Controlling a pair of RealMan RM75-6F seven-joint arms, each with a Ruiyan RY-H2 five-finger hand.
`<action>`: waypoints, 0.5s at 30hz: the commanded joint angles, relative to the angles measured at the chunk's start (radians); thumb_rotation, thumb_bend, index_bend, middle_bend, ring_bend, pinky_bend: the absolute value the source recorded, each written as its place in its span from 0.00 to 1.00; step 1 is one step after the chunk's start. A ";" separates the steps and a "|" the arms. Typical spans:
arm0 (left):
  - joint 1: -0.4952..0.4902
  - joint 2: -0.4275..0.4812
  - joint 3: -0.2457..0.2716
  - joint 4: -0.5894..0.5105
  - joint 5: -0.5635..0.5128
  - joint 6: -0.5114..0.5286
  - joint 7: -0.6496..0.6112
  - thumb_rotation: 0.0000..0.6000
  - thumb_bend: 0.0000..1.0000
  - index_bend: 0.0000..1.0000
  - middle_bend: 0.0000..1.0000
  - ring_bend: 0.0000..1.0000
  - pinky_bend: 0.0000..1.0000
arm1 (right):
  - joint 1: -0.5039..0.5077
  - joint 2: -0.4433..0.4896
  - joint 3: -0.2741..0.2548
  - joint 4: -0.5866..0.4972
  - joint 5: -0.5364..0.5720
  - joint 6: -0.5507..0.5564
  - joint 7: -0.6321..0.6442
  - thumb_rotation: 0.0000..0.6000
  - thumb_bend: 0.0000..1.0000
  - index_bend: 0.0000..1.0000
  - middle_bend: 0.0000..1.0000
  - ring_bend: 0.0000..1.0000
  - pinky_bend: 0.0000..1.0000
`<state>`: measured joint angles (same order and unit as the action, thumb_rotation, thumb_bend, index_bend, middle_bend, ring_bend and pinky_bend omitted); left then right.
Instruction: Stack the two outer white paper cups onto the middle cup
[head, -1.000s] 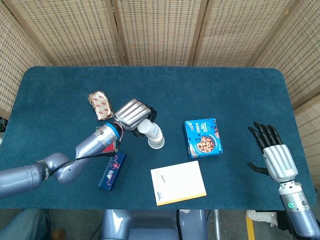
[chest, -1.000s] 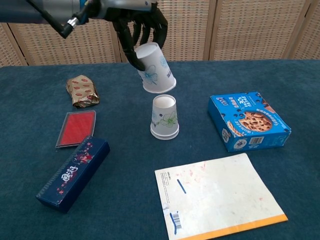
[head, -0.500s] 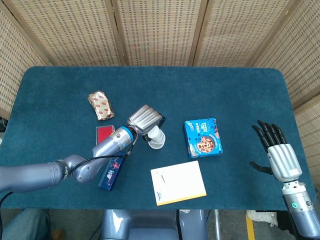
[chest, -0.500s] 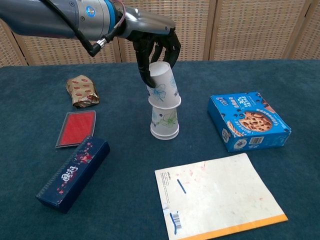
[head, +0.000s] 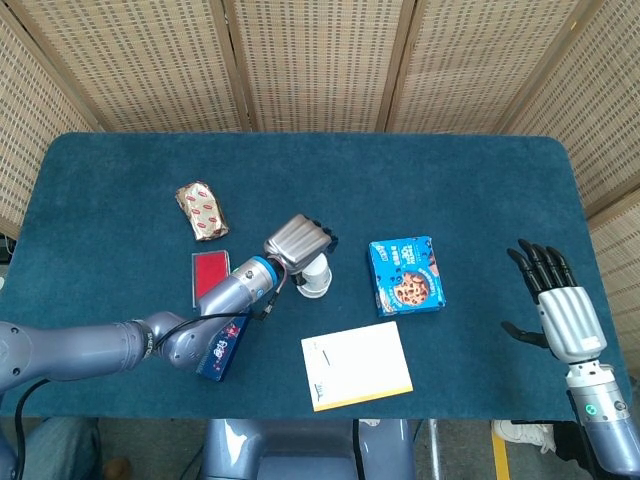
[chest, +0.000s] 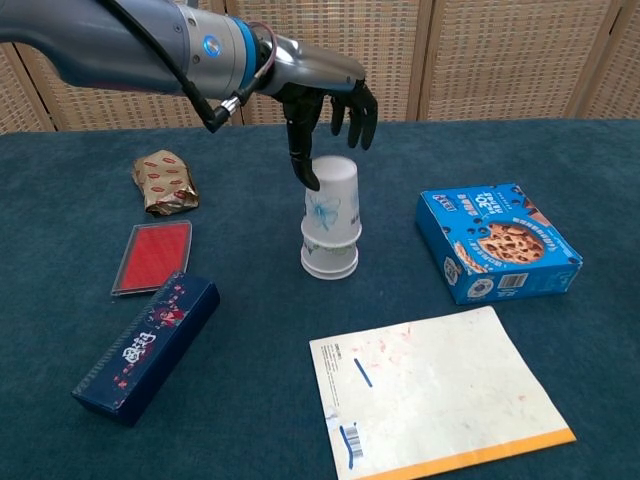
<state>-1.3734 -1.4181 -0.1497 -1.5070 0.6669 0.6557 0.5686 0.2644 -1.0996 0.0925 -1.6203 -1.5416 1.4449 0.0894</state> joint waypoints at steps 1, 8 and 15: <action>-0.016 -0.004 0.011 -0.010 -0.019 0.012 0.013 1.00 0.00 0.02 0.03 0.01 0.16 | -0.001 0.001 0.001 0.000 -0.001 0.001 0.001 1.00 0.00 0.02 0.00 0.00 0.00; 0.015 0.039 0.010 -0.091 0.014 0.121 0.001 1.00 0.00 0.00 0.00 0.00 0.01 | -0.007 0.005 0.003 -0.002 -0.010 0.007 0.008 1.00 0.00 0.02 0.00 0.00 0.00; 0.211 0.163 0.075 -0.319 0.091 0.451 -0.007 1.00 0.00 0.00 0.00 0.00 0.00 | -0.017 0.010 0.007 -0.007 0.002 0.010 -0.010 1.00 0.00 0.01 0.00 0.00 0.00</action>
<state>-1.2707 -1.3220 -0.1166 -1.7123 0.7091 0.9516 0.5665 0.2499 -1.0914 0.0988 -1.6248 -1.5463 1.4584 0.0860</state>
